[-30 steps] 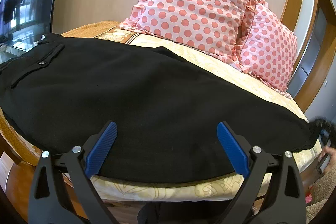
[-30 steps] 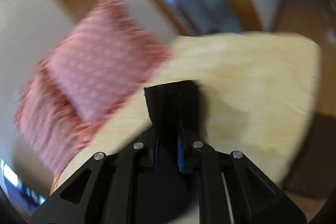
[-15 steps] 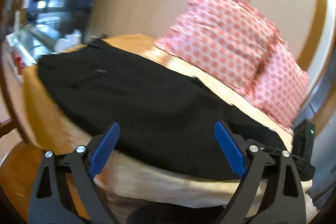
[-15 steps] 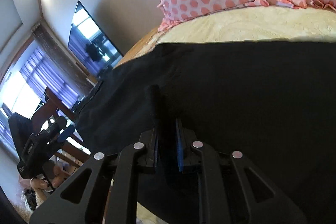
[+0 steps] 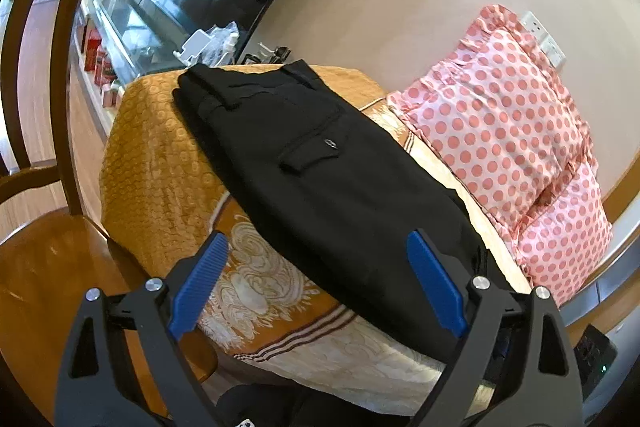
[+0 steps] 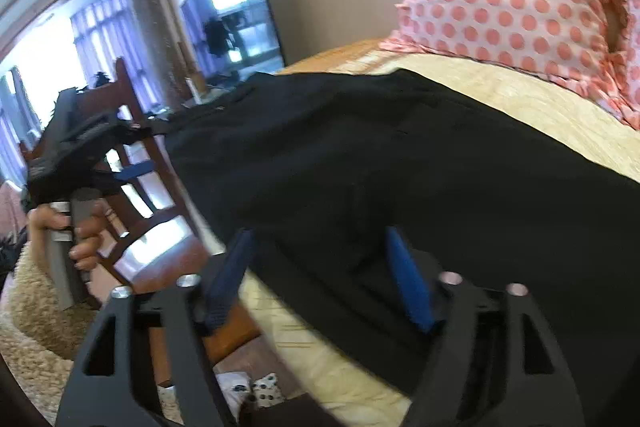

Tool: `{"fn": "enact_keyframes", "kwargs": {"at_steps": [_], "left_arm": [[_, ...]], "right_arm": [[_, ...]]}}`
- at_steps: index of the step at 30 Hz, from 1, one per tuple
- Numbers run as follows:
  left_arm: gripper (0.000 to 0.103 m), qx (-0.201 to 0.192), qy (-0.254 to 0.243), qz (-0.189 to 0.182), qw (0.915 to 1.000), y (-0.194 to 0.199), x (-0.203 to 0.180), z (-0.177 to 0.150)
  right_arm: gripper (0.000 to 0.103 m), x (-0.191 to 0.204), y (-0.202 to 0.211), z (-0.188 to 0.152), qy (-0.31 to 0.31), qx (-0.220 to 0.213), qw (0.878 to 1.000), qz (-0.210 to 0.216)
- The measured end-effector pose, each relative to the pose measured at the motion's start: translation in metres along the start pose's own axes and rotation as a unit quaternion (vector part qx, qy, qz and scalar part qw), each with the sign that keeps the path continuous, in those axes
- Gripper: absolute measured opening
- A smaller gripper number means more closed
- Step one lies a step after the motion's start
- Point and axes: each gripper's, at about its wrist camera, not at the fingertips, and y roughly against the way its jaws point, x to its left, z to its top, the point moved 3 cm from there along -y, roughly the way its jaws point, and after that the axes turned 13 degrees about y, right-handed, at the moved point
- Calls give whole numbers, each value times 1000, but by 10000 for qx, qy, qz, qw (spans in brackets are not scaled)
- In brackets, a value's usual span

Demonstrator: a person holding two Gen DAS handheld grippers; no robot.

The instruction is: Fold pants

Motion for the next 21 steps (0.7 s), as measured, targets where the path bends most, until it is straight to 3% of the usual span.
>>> {"fn": "enact_keyframes", "kwargs": {"at_steps": [2, 4, 6, 12, 17, 21], "left_arm": [[90, 4, 98, -15, 10000, -2, 2, 4], [90, -37, 153, 24, 9999, -2, 2, 8], [90, -32, 252, 105, 9996, -5, 3, 15], [89, -1, 549, 254, 9982, -17, 7, 39], [87, 154, 913, 399, 9949, -29, 16, 53], [83, 404, 1161, 346, 9918, -37, 19, 45]], "right_arm": [[73, -2, 3, 2, -91, -182, 9998, 53], [73, -3, -9, -3, -172, 119, 9996, 201], [74, 4, -7, -5, 64, 47, 9999, 78], [74, -5, -5, -6, -223, -58, 9993, 299], [76, -2, -4, -7, -152, -59, 9995, 283], [77, -2, -3, -8, -184, -104, 9992, 341]]}}
